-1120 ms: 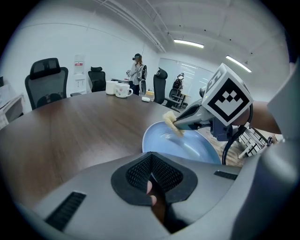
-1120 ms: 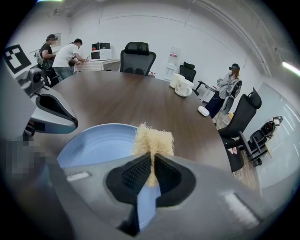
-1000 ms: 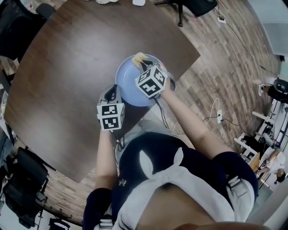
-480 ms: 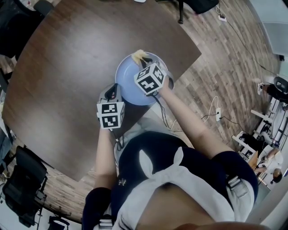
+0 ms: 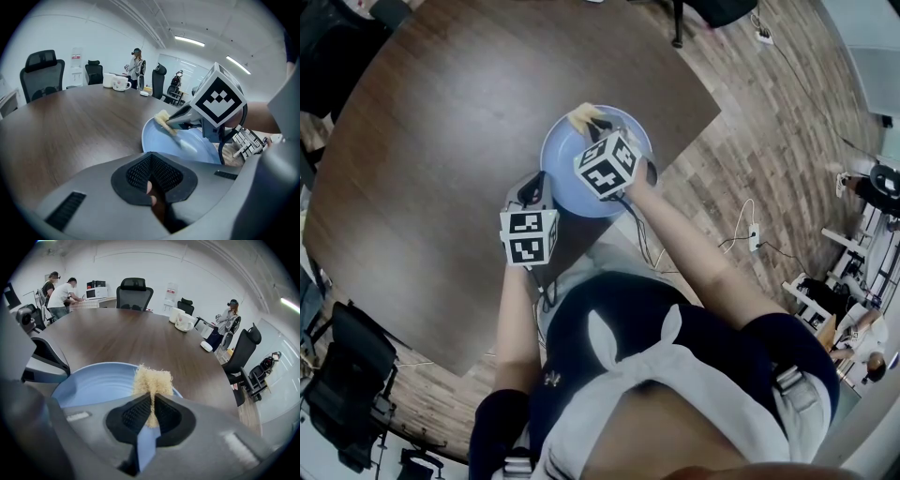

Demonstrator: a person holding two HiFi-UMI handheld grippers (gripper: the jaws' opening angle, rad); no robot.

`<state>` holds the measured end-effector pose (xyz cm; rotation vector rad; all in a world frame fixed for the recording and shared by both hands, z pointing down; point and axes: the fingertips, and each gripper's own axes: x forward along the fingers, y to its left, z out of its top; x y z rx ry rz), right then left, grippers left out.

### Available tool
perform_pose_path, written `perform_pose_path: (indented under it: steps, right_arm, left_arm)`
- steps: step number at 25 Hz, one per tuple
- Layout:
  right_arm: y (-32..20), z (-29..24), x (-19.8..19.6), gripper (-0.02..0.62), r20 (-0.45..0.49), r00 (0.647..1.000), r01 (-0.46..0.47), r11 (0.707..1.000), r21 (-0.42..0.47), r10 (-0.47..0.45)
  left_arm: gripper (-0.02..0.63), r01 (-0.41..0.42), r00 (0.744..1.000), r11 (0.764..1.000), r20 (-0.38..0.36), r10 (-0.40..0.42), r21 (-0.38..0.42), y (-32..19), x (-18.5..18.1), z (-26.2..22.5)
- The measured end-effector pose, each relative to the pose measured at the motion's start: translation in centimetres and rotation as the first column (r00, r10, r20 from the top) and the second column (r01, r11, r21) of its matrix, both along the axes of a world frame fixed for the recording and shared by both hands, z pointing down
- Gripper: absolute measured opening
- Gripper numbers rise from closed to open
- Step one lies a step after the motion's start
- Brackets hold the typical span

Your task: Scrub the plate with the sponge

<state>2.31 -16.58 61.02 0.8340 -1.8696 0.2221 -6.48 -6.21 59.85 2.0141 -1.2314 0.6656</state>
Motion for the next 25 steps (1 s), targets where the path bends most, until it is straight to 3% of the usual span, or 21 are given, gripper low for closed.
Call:
perform_pose_path:
  steps: [11, 25]
  right_arm:
    - [0.9, 0.1, -1.8, 0.021, 0.025, 0.999, 0.033, 0.999, 0.004, -0.033]
    - [3.6, -0.1, -4.4, 0.021, 0.126, 0.98, 0.16, 0.986, -0.048, -0.153]
  left_arm:
    - [0.006, 0.009, 1.0, 1.0, -0.006, -0.009, 0.0, -0.1, 0.1, 0.1]
    - [0.006, 0.025, 1.0, 1.0, -0.009, -0.025, -0.004, 0.2, 0.0, 0.1]
